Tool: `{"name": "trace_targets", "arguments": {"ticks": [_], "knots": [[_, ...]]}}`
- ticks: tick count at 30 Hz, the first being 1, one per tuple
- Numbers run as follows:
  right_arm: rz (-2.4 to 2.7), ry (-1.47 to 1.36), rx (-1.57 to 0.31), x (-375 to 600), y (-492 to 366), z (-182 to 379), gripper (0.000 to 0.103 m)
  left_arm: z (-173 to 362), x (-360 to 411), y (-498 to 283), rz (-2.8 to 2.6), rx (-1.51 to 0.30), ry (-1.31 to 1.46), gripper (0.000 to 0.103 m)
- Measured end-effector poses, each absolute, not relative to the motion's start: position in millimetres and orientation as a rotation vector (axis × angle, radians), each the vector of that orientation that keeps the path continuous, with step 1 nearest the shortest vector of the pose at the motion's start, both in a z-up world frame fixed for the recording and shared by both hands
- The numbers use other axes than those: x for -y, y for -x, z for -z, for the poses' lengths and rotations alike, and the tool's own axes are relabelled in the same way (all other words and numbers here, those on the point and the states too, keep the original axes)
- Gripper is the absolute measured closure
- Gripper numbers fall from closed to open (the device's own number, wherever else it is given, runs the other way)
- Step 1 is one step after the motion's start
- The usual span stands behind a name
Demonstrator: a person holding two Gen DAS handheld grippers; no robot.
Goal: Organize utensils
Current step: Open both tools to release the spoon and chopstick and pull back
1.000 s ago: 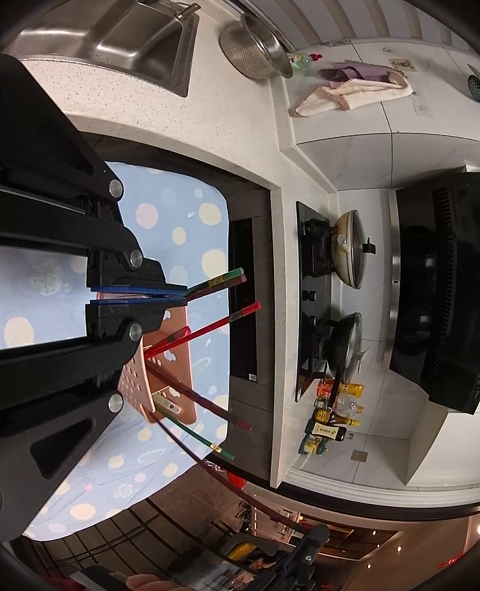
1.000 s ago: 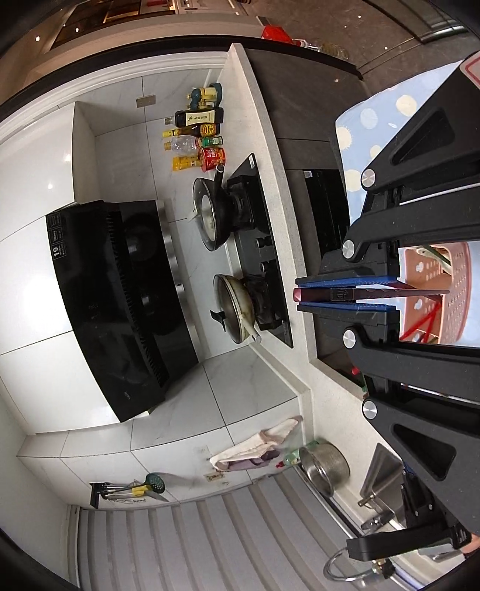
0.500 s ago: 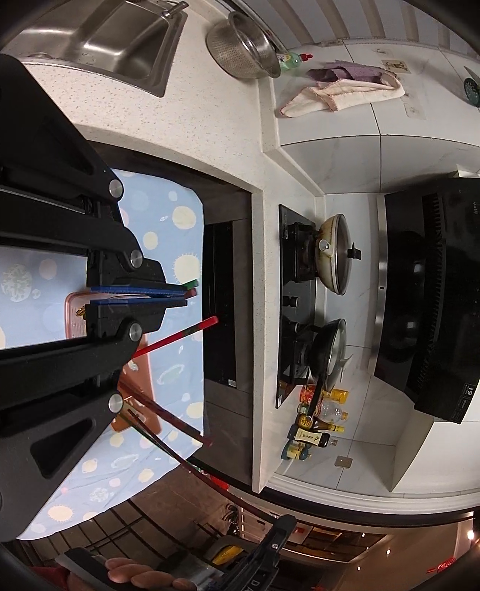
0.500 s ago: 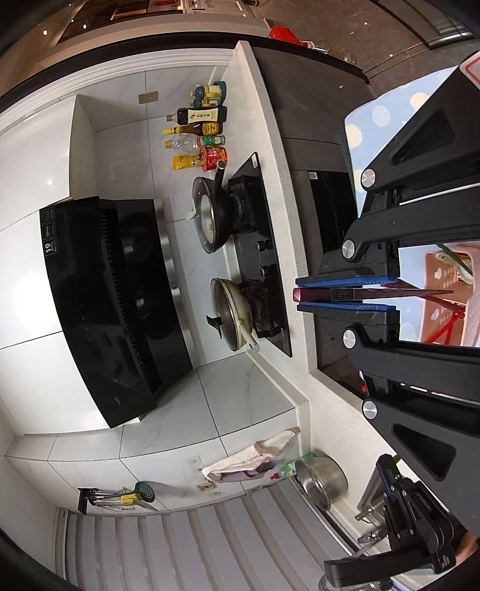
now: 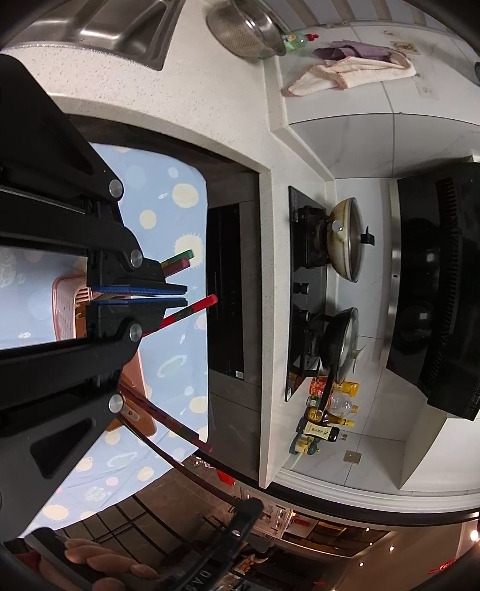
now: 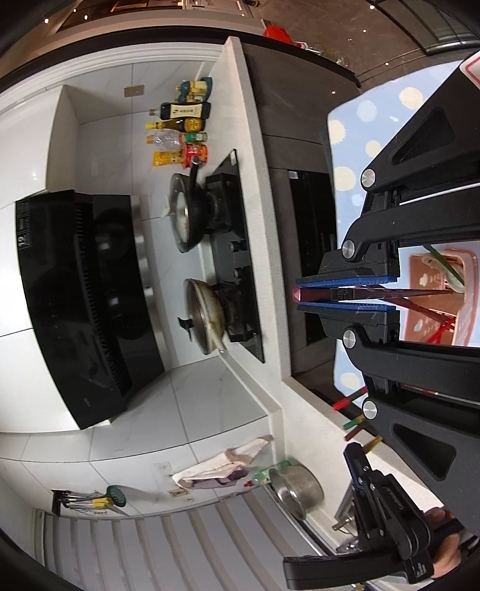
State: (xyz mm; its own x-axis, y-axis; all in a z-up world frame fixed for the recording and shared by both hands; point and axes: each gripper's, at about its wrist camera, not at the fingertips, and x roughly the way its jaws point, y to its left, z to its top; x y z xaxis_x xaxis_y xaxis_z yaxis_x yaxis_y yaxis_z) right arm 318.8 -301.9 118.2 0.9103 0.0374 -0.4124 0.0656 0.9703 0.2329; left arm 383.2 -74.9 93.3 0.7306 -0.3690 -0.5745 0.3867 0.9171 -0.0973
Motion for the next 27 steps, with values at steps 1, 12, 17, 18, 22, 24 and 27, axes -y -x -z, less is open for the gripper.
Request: {"name": "trace_targets", "arguments": {"ticks": [1,12,17,18,22,24,27], "knots": [[0.014,-0.245,-0.44,301,-320,-115,0.096,-92,75,-384,0.411,-0.628,-0.022,0.101],[0.015,-0.252,-0.47,298,-297,-107,0.068,-92,54,-366,0.337,-0.617,0.041,0.048],[0.005,-0.243,-0.507,293,-273,-102,0.063,-92,43,-342,0.314,-0.617,0.059,0.037],[0.0,-0.247,-0.515,292,-268,-100,0.061,-93,43,-337,0.309,-0.614,0.055,0.035],[-0.017,-0.24,-0.556,282,-245,-91,0.057,-90,42,-312,0.295,-0.615,0.052,0.027],[-0.021,-0.23,-0.571,276,-233,-86,0.054,-88,43,-300,0.28,-0.617,0.051,0.022],[-0.029,-0.228,-0.59,269,-216,-82,0.052,-86,43,-283,0.279,-0.621,0.061,0.016]]}}
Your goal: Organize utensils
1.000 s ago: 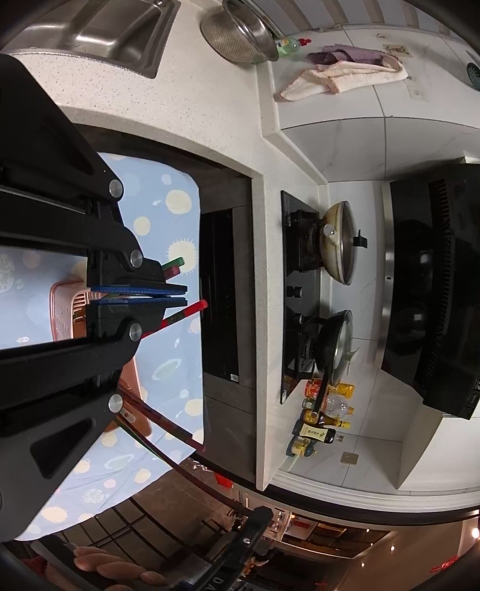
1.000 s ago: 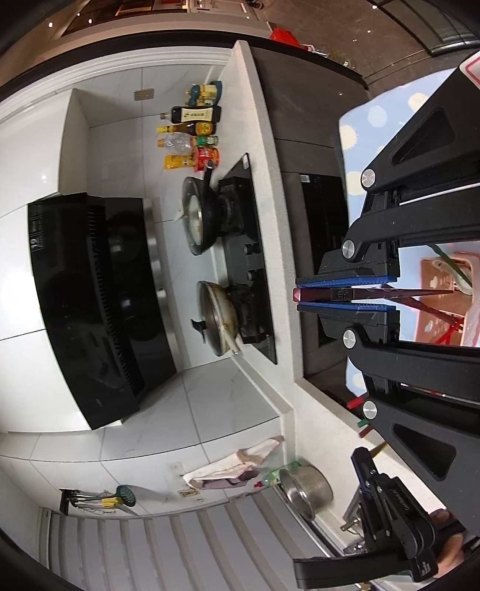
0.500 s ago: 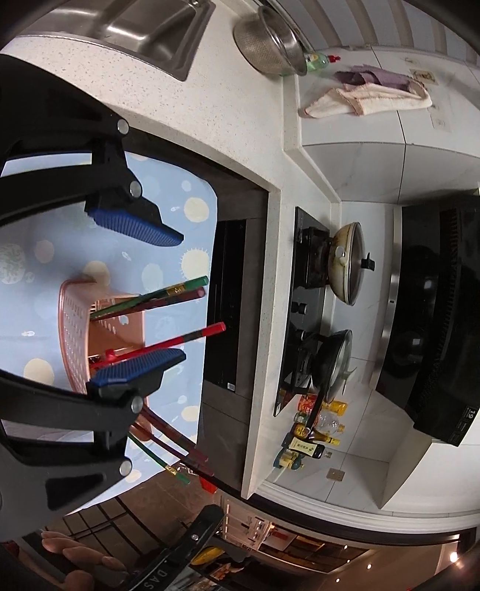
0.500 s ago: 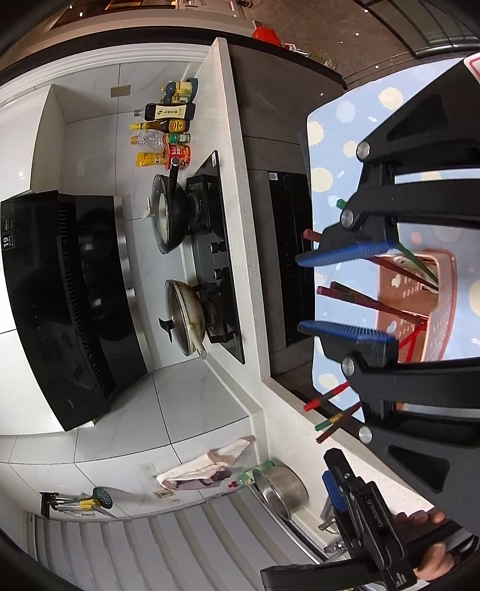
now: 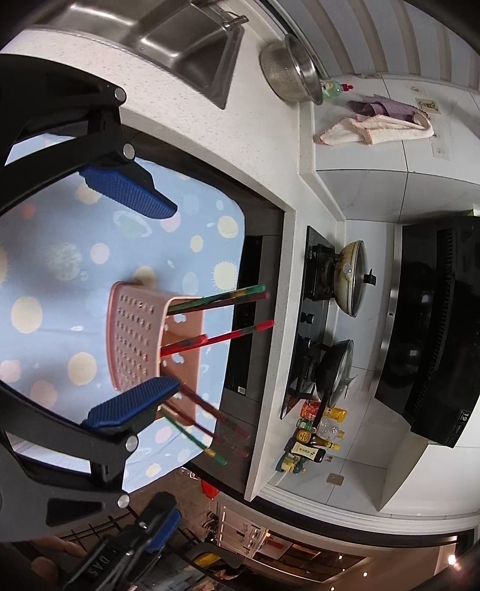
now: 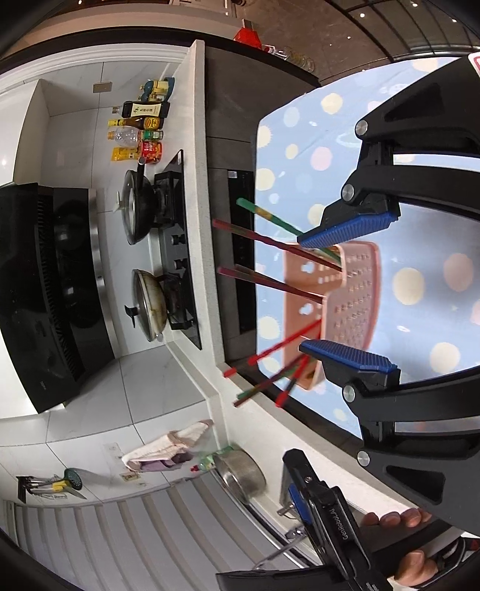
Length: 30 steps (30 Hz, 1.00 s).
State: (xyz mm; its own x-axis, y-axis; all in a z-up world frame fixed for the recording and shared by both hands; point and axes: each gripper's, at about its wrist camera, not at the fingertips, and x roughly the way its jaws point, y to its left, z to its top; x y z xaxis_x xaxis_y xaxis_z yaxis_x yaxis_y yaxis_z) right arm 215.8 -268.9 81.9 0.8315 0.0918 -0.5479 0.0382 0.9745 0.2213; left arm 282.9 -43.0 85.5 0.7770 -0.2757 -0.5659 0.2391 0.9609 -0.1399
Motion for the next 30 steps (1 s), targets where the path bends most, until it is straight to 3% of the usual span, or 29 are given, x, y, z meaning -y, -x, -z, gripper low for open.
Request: {"name": "trace_targets", "arguments": {"ticks": [10,16,20,30], "knots": [[-0.005,-0.197,-0.637,248,-169,-70,0.05,-75,40,-240,0.227,-0.644,0.074,0.007],[0.01,-0.183,-0.658,236,-147,-61,0.039,-65,37,-222,0.202,-0.676,0.074,0.007],[0.009,-0.204,-0.671,232,-137,-56,0.02,-58,37,-211,0.172,-0.688,0.049,0.007],[0.041,-0.187,-0.685,231,-120,-51,0.016,-47,42,-189,0.16,-0.723,0.027,0.007]]}}
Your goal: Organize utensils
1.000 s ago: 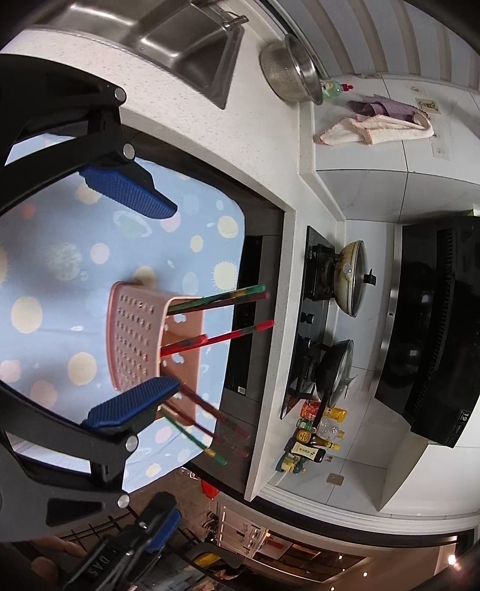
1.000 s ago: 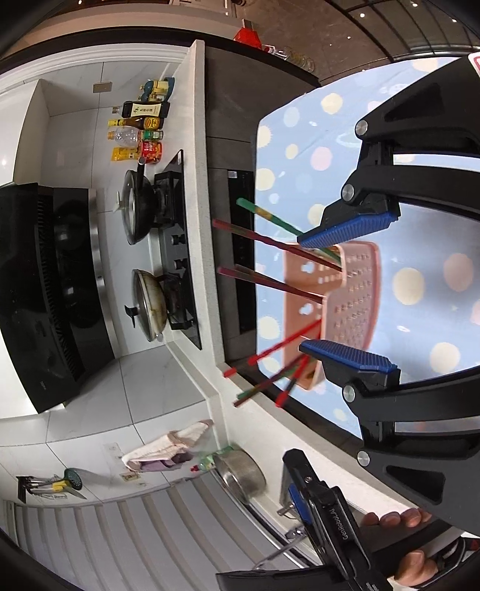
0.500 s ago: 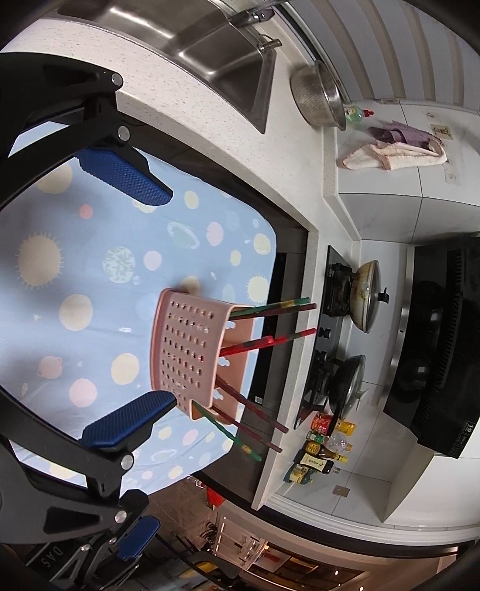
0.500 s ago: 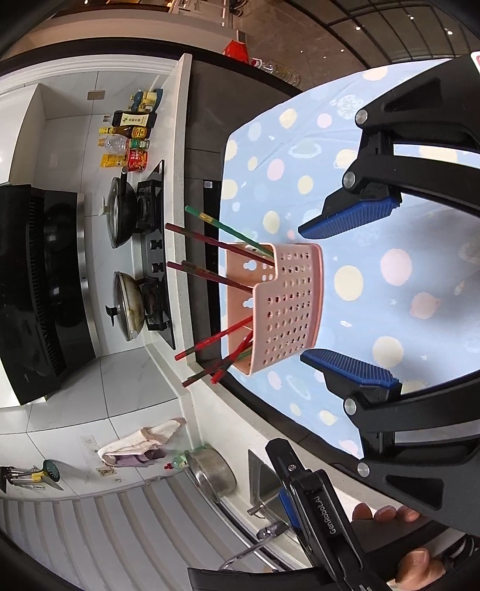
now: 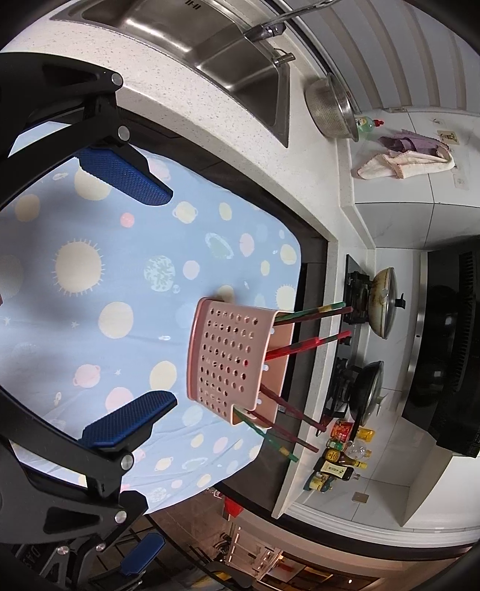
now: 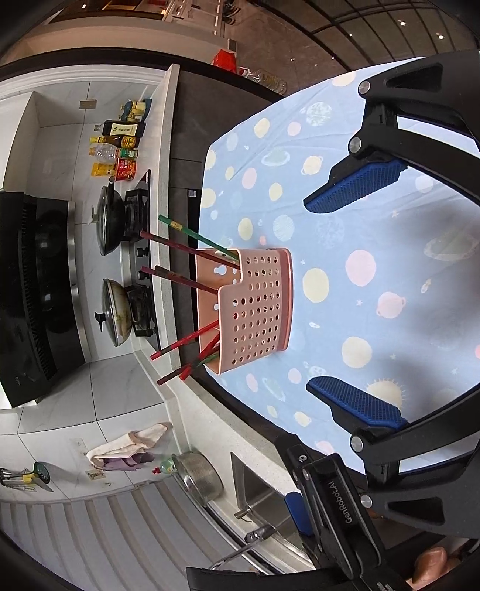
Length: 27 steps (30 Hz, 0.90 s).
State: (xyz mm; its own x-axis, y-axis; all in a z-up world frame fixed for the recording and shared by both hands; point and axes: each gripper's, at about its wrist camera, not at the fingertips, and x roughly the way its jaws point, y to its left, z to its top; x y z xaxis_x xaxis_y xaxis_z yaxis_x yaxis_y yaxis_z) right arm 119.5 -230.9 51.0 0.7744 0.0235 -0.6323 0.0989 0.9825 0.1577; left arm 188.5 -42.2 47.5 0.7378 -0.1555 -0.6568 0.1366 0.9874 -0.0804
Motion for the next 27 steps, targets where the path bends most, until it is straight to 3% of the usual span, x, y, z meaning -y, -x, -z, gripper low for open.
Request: {"name": "trace_targets", "arguments": {"ticks": [6,8,27], "knots": [[0.064,-0.177,-0.698,233,-110,-48,0.015,-45,47,-175,0.129,-0.716,-0.016,0.007],[0.07,-0.171,-0.708,233,-109,-47,0.006,-45,49,-172,0.118,-0.712,-0.035,0.007],[0.114,-0.148,-0.729,247,-97,-48,0.006,-50,56,-156,0.086,-0.73,-0.062,0.007]]}}
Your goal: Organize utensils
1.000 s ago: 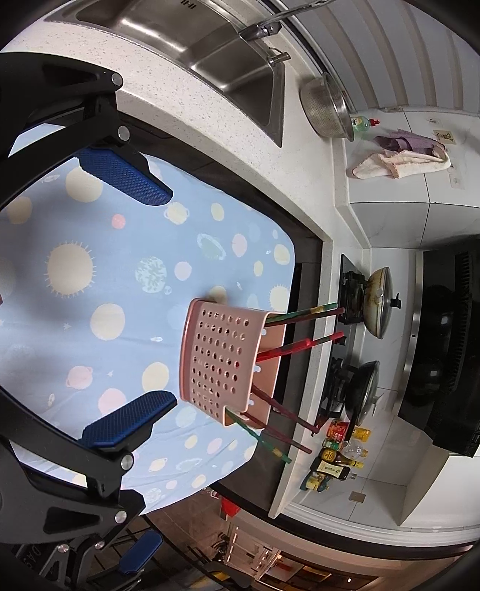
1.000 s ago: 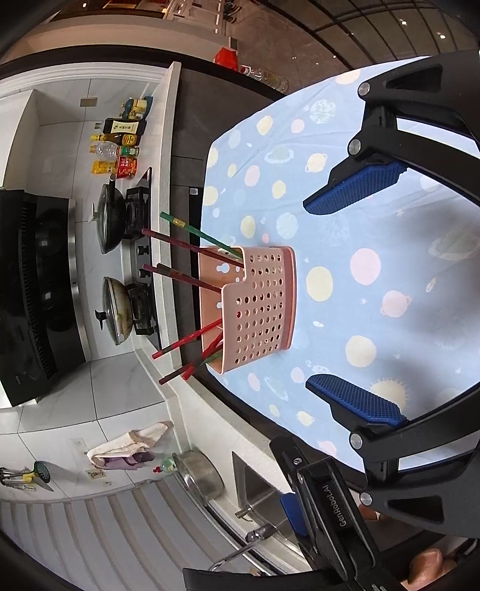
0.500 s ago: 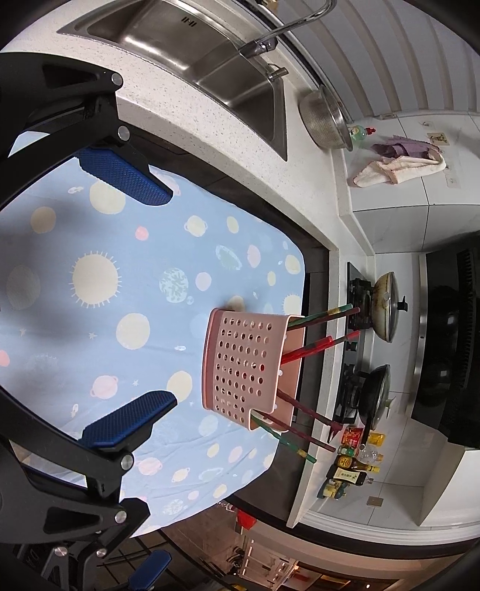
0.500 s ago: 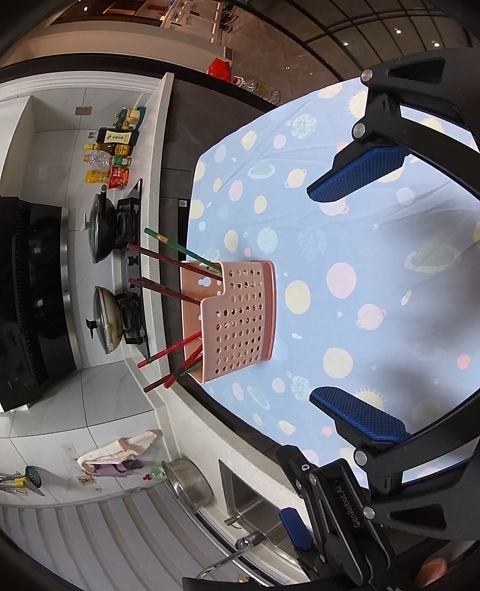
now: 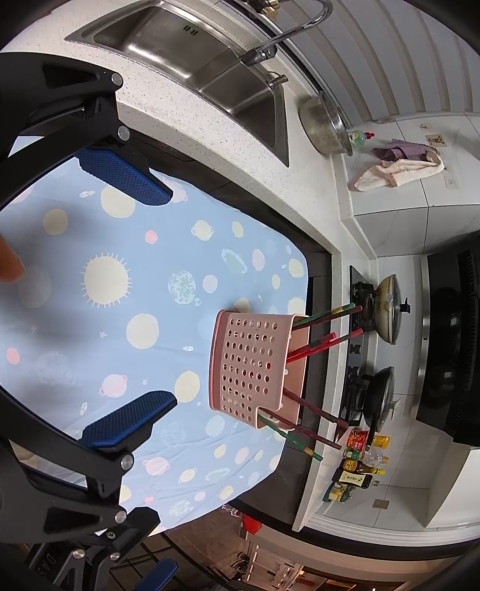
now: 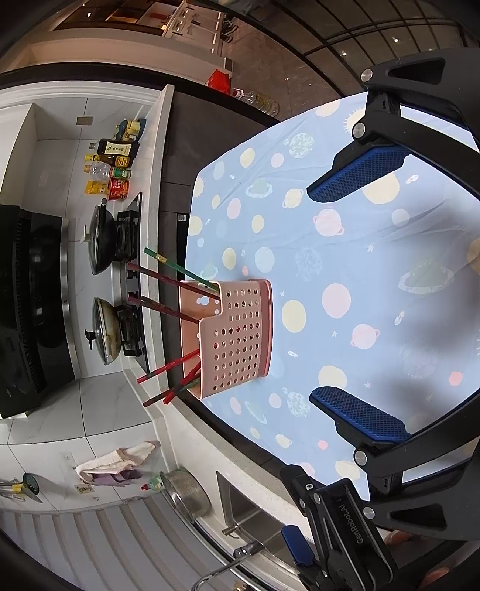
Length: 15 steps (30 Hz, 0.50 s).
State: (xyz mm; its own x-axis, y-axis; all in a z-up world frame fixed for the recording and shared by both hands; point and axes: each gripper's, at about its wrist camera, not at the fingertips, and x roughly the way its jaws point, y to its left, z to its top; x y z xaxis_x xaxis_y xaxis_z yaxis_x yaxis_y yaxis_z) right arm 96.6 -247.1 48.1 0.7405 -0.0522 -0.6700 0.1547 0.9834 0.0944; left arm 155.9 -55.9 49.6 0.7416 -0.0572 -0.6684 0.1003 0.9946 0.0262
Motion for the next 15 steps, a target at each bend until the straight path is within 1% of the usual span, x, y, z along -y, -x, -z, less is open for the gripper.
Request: {"name": "trace_targets", "arguments": {"ticks": [15], "knots": [[0.114,-0.146,-0.749,248.2,-93.4,-42.6,0.007,-52.5,50.8,-152.4,0.062,-0.747,-0.06,0.007]]}}
